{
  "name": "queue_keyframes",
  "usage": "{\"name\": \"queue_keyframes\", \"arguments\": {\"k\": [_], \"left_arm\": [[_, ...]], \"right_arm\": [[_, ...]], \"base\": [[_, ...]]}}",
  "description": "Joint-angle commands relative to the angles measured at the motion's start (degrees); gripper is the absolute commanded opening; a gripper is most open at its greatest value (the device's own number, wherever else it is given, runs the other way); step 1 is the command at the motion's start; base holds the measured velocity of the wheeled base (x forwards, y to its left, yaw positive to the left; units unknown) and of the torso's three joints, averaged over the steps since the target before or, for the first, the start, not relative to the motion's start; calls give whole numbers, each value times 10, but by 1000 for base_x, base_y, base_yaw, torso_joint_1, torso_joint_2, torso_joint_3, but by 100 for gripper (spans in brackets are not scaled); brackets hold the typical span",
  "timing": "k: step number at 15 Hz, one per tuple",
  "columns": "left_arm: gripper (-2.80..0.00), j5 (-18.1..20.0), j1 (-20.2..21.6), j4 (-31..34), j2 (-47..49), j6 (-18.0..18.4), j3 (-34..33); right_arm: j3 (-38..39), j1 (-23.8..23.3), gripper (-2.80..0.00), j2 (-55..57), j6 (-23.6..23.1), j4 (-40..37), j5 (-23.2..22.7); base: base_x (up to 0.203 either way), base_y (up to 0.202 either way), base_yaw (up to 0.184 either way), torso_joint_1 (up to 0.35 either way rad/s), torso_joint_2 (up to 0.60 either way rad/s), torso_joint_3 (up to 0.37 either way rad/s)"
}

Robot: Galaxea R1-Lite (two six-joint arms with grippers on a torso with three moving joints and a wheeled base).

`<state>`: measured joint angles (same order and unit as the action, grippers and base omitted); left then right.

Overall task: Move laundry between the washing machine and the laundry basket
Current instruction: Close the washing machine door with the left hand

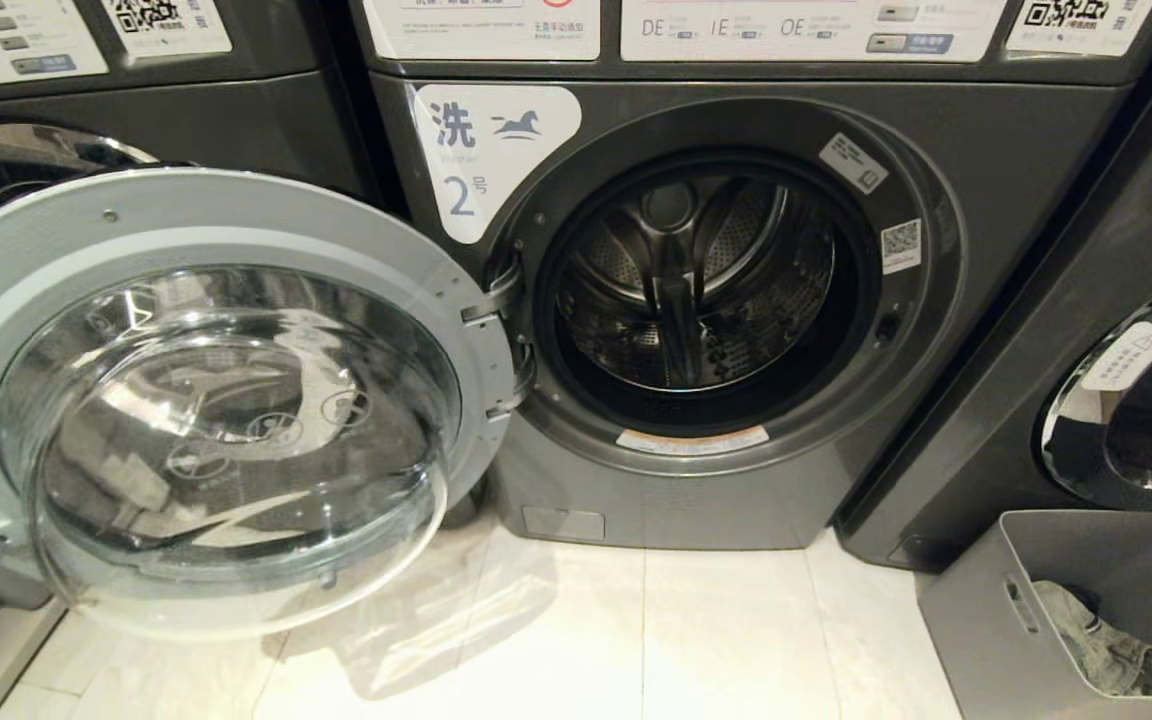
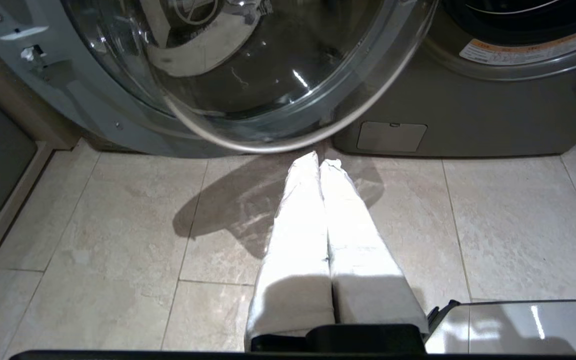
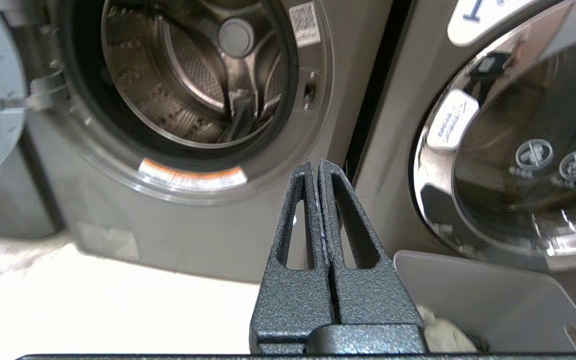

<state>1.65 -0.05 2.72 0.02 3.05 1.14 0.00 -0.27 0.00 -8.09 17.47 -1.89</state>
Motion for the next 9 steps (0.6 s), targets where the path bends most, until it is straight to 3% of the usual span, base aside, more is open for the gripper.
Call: {"name": "queue_keyframes", "arguments": {"k": [1, 9], "left_arm": [[-280, 0, 0, 0, -1, 0, 0], [-280, 0, 0, 0, -1, 3, -1]], "right_arm": [[23, 0, -280, 0, -1, 1, 0], [23, 0, -280, 1, -1, 1, 0]], "base": [[-201, 0, 3, 2, 2, -1], [-192, 0, 1, 1, 3, 4]]}}
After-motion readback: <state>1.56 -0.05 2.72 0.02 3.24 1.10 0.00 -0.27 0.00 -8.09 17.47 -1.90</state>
